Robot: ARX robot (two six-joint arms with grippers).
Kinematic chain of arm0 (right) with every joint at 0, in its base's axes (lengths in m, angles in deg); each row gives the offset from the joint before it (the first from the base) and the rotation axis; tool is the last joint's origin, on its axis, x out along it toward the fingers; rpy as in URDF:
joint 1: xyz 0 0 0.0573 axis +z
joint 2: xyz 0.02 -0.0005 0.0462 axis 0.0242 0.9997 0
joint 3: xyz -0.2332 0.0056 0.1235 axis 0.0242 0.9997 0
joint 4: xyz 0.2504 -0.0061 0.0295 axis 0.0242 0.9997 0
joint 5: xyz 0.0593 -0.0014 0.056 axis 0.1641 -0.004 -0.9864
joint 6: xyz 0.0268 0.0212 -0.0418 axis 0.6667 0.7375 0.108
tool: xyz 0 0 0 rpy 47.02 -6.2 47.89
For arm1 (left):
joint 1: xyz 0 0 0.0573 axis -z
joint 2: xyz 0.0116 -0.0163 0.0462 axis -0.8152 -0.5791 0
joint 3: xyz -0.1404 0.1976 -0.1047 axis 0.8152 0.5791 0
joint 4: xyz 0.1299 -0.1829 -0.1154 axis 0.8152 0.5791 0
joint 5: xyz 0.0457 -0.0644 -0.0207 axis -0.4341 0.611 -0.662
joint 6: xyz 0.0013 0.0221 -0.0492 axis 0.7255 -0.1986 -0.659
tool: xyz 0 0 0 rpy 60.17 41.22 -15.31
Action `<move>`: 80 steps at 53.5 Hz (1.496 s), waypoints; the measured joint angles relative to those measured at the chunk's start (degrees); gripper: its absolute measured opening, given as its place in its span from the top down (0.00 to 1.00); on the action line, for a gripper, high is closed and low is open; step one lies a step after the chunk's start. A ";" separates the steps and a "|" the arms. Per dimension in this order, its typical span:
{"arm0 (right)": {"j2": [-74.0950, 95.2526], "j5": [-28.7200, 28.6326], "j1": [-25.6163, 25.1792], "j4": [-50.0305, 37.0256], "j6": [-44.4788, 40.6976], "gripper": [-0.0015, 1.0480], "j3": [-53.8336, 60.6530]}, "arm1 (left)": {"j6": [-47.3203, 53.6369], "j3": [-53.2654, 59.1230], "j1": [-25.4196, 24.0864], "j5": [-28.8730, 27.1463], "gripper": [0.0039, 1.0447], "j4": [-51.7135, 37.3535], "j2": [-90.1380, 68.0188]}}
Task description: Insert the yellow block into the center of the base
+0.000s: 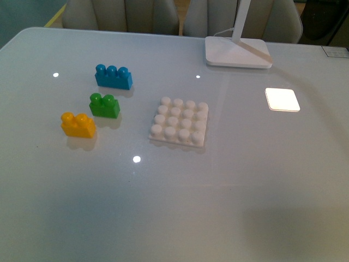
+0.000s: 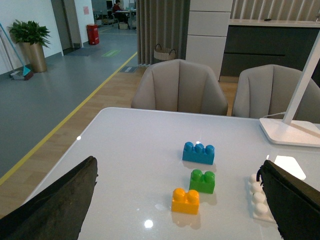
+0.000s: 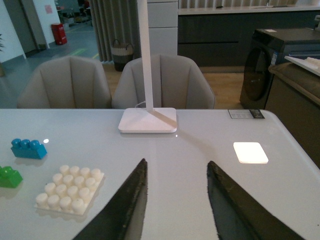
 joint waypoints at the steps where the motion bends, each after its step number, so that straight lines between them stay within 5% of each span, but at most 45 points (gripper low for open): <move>1: 0.00 0.04 0.00 0.00 0.00 0.60 0.00 | -1.55 -1.73 -0.20 2.91 0.07 4.35 -1.79; 6: -0.04 -0.07 0.02 0.00 0.00 0.42 0.00 | -8.48 -10.32 2.34 5.68 0.07 20.28 -19.34; 17: -0.07 -0.04 0.00 0.00 0.02 0.07 0.00 | -12.96 -15.74 10.91 0.48 0.07 4.46 -44.13; 30: -0.07 -0.04 0.00 0.00 0.00 0.08 0.00 | -11.10 -24.02 15.98 -3.93 0.07 -14.36 -72.04; 47: -0.07 -0.04 0.00 0.00 0.02 0.08 0.00 | -1.18 -31.43 15.72 -5.40 0.07 -28.24 -96.06; 80: -0.07 -0.04 0.00 0.00 0.00 0.08 0.00 | 6.95 -47.21 12.90 -6.08 0.07 -29.90 -117.94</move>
